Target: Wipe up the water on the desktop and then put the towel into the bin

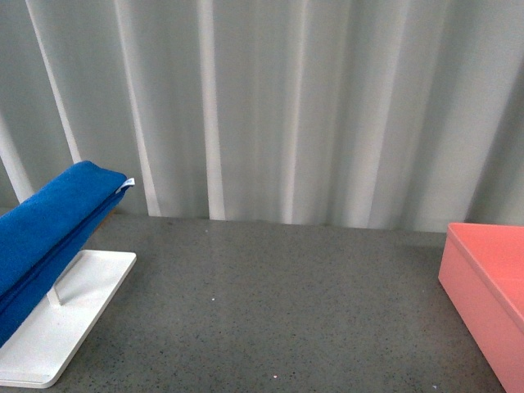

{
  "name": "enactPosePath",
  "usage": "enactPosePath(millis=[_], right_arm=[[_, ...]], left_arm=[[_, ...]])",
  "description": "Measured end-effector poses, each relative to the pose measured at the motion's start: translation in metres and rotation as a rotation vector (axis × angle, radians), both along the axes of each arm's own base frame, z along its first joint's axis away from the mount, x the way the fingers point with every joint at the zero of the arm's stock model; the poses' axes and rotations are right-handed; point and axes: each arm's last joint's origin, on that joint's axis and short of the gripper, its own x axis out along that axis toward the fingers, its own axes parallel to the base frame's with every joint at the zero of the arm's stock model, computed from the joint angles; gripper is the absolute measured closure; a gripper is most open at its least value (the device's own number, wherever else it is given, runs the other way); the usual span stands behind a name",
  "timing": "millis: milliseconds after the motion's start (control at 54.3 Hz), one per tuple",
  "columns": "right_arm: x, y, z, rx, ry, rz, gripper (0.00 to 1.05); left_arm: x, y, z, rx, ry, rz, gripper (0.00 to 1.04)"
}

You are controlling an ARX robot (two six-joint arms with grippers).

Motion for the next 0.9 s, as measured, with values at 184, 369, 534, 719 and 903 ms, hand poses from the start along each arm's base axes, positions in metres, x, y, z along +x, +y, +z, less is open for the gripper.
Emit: enactPosePath(millis=[184,369,534,719,903], right_arm=[[0.0000,0.0000,0.0000,0.000,0.000,0.000,0.07],[0.0000,0.0000,0.0000,0.000,0.000,0.000,0.07],[0.0000,0.0000,0.0000,0.000,0.000,0.000,0.07],[0.0000,0.0000,0.0000,0.000,0.000,0.000,0.07],[0.0000,0.0000,0.0000,0.000,0.000,0.000,0.07]], left_arm=[[0.0000,0.0000,0.0000,0.000,0.000,0.000,0.07],[0.0000,0.0000,0.0000,0.000,0.000,0.000,0.07],[0.0000,0.0000,0.0000,0.000,0.000,0.000,0.07],[0.0000,0.0000,0.0000,0.000,0.000,0.000,0.07],[0.0000,0.0000,0.0000,0.000,0.000,0.000,0.07]])
